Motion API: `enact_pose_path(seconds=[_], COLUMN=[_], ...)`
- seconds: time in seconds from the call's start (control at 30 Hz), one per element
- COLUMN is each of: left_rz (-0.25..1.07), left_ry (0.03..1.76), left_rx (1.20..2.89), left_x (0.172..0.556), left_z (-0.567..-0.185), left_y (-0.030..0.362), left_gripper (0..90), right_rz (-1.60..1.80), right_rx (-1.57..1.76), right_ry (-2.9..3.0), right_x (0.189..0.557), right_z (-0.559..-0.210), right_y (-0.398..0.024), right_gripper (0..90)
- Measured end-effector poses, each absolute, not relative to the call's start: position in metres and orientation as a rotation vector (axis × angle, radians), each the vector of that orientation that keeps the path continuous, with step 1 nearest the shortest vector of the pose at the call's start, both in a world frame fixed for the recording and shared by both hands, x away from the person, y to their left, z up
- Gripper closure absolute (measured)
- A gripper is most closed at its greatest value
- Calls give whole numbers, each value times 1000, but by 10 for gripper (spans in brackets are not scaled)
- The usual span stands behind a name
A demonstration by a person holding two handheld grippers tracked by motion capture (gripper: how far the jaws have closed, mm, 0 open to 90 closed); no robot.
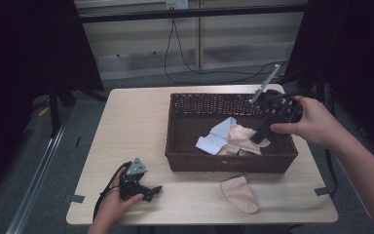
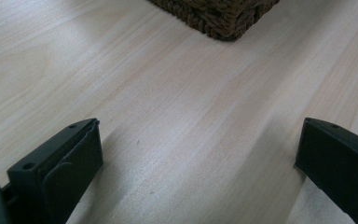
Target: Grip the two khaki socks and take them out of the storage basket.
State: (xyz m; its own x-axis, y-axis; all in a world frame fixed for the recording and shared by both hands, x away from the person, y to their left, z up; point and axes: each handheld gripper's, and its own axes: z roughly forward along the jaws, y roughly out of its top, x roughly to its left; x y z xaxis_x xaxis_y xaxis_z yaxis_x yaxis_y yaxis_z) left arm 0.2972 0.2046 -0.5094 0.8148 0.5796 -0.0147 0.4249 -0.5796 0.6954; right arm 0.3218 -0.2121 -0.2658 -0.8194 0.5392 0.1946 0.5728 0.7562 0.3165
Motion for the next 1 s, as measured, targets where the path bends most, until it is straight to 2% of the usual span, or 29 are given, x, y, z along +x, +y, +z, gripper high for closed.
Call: enact_pose_path(seconds=[0.53, 1.0], left_rz=[272, 272], left_ry=[731, 731], left_rx=[2283, 2282], left_x=[297, 297], left_z=[-509, -509], left_y=[205, 205], left_gripper=[0, 0], right_rz=[-567, -510], right_rx=[-813, -775], right_ry=[-2855, -2857], right_x=[298, 290], right_z=[-286, -322], right_y=[-201, -188], right_gripper=[784, 783])
